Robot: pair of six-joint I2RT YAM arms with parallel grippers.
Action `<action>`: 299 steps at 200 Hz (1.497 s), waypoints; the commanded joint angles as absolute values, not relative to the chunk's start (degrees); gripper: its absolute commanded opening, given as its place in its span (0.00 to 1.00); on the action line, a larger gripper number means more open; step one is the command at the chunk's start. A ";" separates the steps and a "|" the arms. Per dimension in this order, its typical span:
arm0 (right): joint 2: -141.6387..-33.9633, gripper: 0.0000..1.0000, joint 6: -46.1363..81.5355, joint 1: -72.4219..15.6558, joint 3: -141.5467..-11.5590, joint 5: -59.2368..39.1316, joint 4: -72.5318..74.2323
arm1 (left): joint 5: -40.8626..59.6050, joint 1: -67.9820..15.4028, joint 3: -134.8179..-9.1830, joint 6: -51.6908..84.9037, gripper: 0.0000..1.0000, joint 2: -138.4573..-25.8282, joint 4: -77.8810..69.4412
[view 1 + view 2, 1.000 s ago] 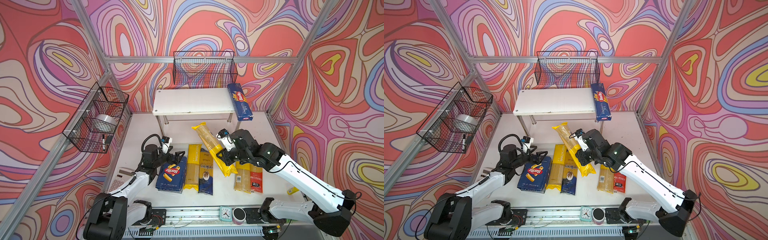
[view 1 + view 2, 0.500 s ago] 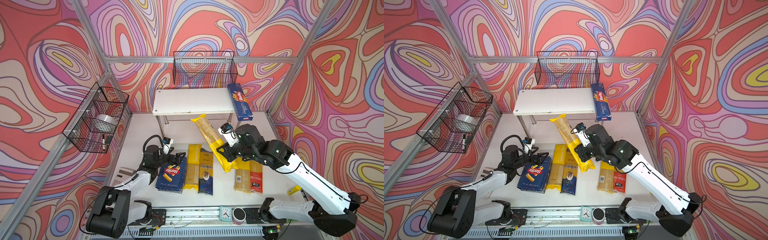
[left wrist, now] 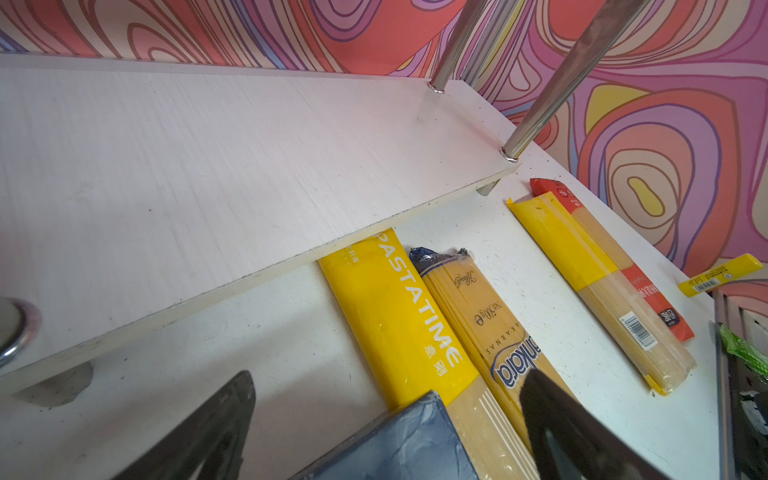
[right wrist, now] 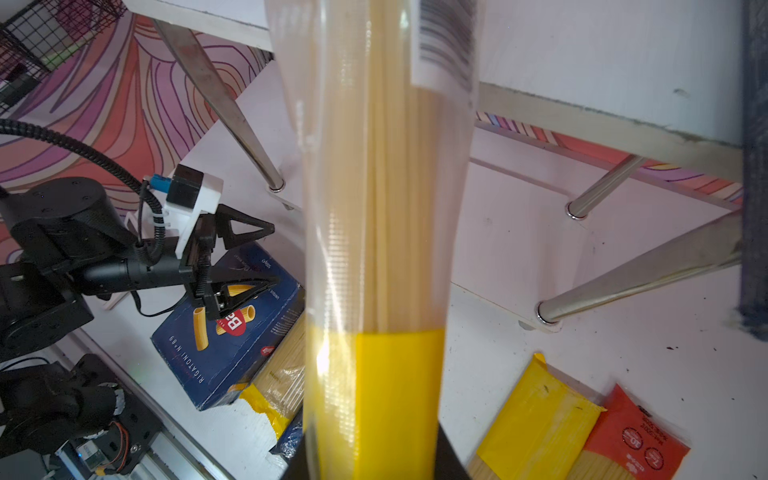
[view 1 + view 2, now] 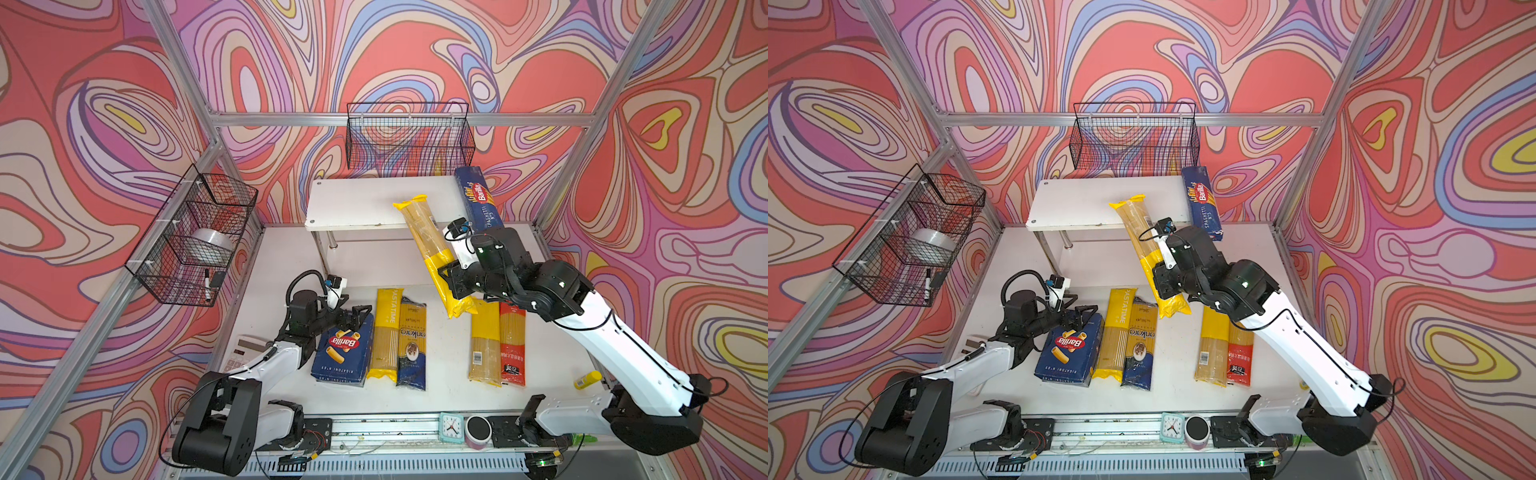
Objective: Place and organize the pasta boxes and bags onto the shelf
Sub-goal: 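Lift the yellow spaghetti bag upright and carry it toward the shelf, then lower the bag upright onto the shelf beside the blue Barilla box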
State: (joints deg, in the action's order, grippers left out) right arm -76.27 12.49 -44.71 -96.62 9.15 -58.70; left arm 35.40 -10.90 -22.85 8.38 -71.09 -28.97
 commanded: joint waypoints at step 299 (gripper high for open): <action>-98.62 0.02 7.74 -32.18 -133.67 15.92 -58.75 | 36.03 -11.16 -25.20 8.44 1.00 -72.34 -27.70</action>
State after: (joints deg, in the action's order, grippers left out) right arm -98.21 8.25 -32.97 -128.99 16.49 -66.78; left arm 35.57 -10.90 -23.97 8.40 -72.12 -28.45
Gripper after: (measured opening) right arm 0.236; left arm 0.994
